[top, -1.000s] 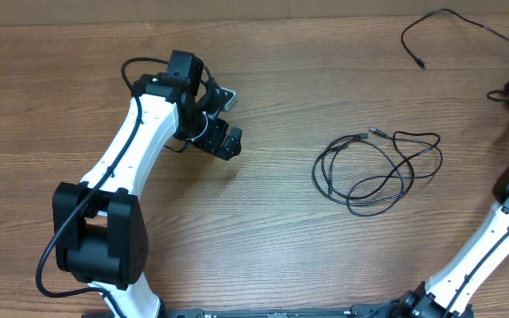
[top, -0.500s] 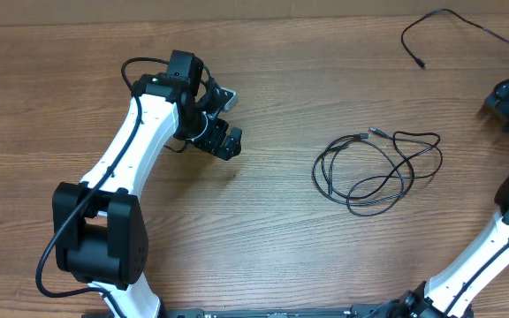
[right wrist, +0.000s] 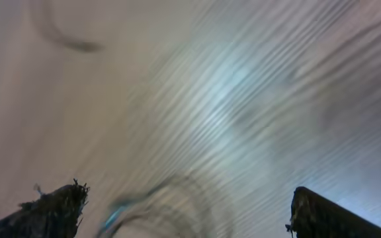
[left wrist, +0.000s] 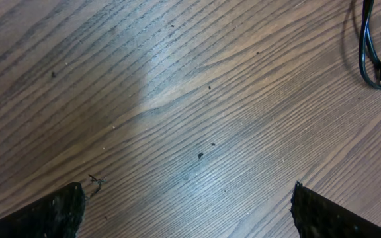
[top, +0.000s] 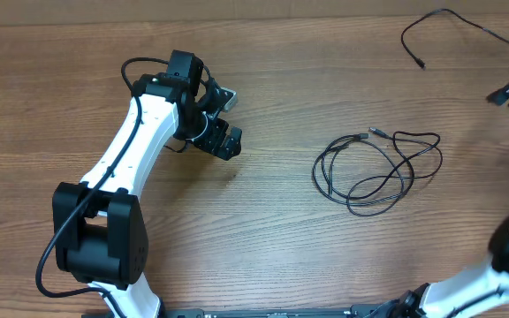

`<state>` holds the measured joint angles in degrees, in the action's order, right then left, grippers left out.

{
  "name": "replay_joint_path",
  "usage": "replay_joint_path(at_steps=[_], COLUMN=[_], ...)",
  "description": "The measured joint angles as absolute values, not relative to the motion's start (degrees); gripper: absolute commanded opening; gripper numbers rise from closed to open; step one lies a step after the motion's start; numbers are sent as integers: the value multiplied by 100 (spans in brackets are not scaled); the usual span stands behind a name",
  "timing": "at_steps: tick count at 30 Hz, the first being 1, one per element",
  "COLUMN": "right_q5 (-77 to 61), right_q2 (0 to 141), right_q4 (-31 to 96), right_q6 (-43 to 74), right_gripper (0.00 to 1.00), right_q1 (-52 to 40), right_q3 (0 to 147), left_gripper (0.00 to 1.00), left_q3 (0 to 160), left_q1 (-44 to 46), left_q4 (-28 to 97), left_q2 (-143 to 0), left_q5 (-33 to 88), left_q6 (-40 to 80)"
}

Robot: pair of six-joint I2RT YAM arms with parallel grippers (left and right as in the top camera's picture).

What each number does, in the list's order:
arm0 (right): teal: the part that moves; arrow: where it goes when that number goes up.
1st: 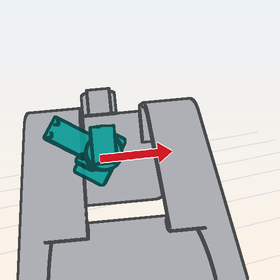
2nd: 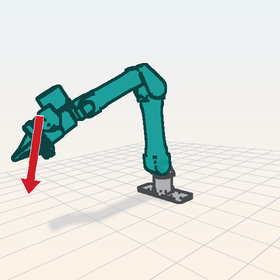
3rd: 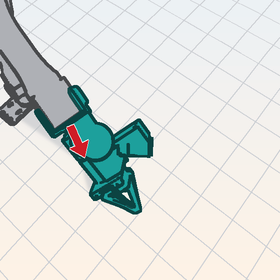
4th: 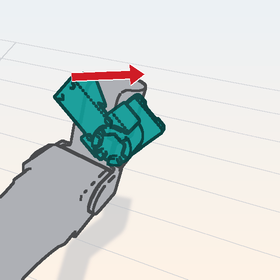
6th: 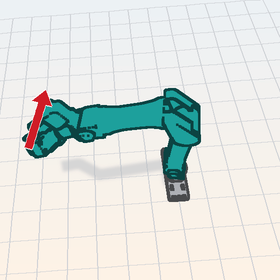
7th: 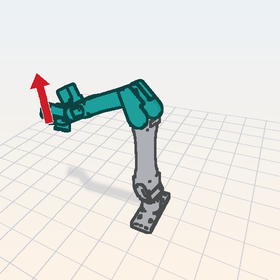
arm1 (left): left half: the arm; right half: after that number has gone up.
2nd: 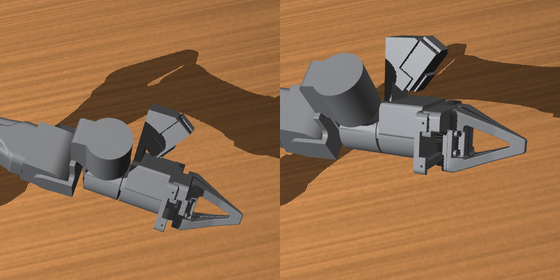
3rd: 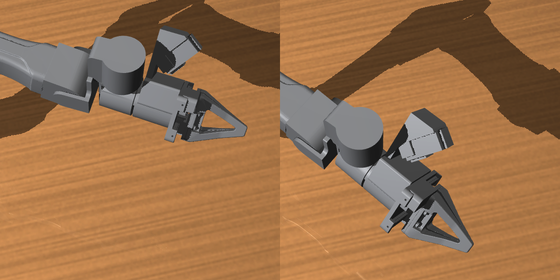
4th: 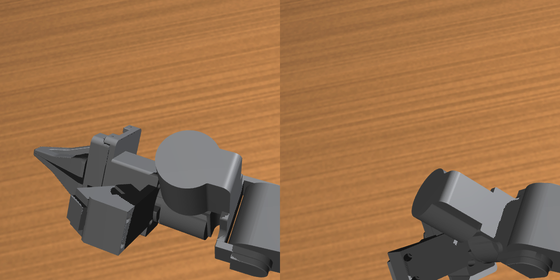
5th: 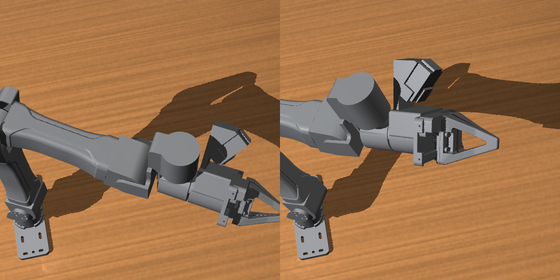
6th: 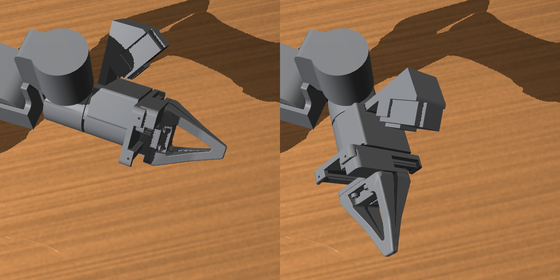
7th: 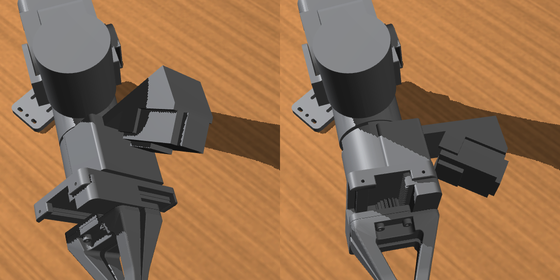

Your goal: Untangle cables

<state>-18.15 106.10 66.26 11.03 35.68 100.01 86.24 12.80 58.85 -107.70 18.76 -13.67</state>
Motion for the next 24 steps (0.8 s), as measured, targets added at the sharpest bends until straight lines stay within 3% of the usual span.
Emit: replay_joint_path(at_steps=[5, 12, 24], right_q5=[-2137, -2228, -1221], right_q2=[9673, 9577, 9577], right_q4=[7758, 9072, 9485], right_q6=[1131, 1160, 1841], right_gripper=[100, 100, 100], right_q1=[3247, 2023, 128], right_q3=[10049, 10047, 10047], left_gripper=[99, 99, 99], left_q3=[8624, 8624, 8624], left_q1=[1280, 1280, 1280], left_q4=[5887, 5887, 5887], left_q2=[-10770, -10770, -10770], left_q5=[1876, 1874, 1874], left_q6=[-1369, -1369, -1369])
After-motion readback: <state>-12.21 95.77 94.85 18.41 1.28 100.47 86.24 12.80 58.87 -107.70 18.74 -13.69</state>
